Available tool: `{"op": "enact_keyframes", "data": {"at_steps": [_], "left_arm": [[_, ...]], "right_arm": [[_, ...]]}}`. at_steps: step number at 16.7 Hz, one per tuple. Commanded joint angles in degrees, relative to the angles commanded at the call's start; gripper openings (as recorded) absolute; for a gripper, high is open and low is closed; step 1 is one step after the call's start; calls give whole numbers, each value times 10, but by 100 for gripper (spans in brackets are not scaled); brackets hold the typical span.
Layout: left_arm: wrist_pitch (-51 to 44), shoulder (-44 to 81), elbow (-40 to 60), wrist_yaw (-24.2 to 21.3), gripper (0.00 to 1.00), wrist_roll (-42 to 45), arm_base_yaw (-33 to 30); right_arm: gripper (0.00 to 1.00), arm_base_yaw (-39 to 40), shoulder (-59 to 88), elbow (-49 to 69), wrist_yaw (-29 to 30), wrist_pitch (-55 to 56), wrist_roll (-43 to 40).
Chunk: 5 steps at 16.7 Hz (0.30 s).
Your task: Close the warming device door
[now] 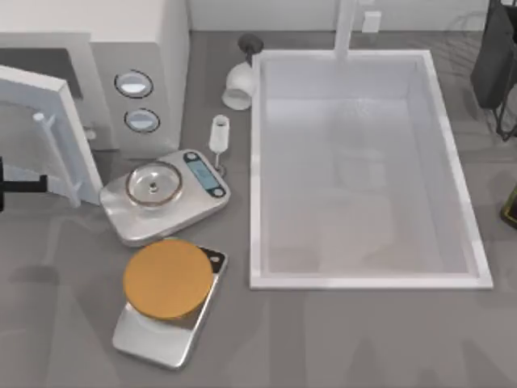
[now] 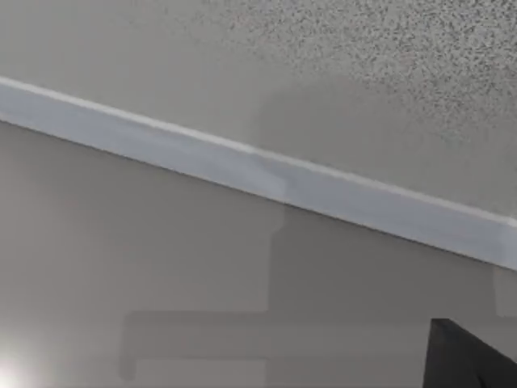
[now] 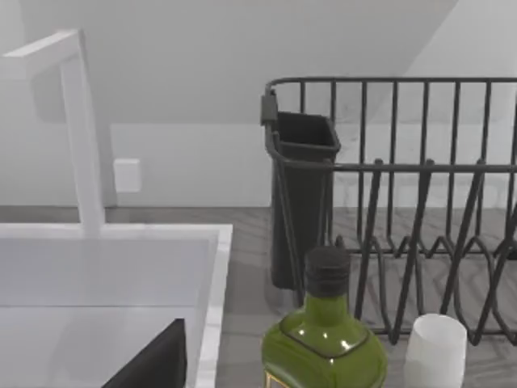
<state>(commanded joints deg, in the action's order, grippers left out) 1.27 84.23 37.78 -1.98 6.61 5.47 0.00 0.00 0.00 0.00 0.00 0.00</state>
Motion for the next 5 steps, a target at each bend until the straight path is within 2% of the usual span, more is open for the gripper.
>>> {"op": "enact_keyframes", "data": {"at_steps": [5], "left_arm": [[53,51,9,12,0,-23,-24]], "right_arm": [[100,0,0,0,0,0,0]]}}
